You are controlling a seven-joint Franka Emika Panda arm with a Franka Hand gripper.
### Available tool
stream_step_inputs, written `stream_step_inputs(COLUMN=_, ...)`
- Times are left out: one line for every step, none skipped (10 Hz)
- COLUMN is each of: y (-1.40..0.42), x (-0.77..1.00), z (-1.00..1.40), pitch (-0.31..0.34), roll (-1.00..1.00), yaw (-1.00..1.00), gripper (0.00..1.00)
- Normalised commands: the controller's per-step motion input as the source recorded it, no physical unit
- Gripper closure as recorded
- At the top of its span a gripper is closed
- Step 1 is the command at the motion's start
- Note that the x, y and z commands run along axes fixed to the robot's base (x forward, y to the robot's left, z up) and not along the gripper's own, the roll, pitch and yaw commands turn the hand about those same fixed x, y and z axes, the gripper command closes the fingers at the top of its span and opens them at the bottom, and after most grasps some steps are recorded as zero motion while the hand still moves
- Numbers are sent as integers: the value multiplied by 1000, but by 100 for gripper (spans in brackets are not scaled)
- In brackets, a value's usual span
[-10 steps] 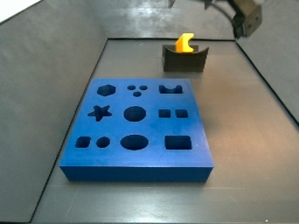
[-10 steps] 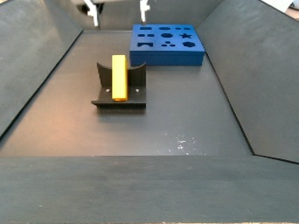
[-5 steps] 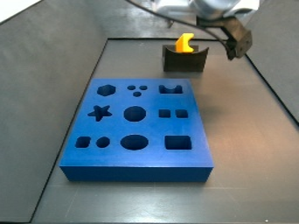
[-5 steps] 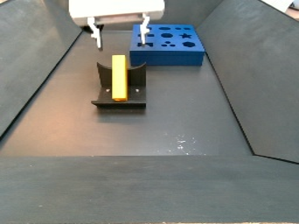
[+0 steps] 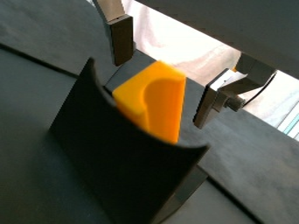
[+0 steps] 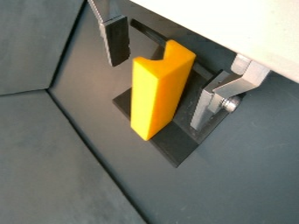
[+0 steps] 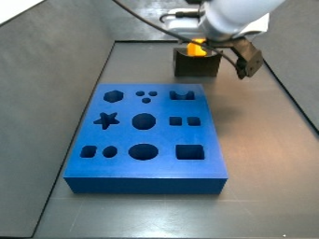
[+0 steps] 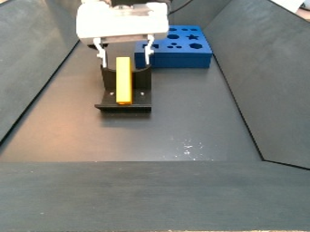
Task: Pick up the arch object. Move up. Place the arch object on the fixture. Regrasp the arch object. Rotate the arch object. Move to above the board. Insert the arch object.
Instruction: Regrasp the arch object, then rotate the arch object.
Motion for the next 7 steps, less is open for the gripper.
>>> stream_step_inputs(y=6, x=79, z=-563, pitch=-7, roll=75, yaw=-22, gripper=0)
stream_step_inputs(y=8, x=74, z=-497, pitch=-8, roll=72, yaw=-15, gripper=0)
stream_step_inputs(y=9, x=62, z=-337, pitch=-21, roll=70, yaw=6, gripper=0)
stream_step_inputs(y=9, x=60, z=-270, pitch=-27, roll=70, yaw=14, gripper=0)
stream_step_inputs(y=3, x=30, z=-179, pitch=-19, roll=68, yaw=17, gripper=0)
stream_step_inputs(y=0, x=0, z=0, pitch=0, roll=0, yaw=0, gripper=100)
stream_step_inputs(y=113, x=-1000, z=957, pitch=0, roll=0, yaw=0, gripper=100)
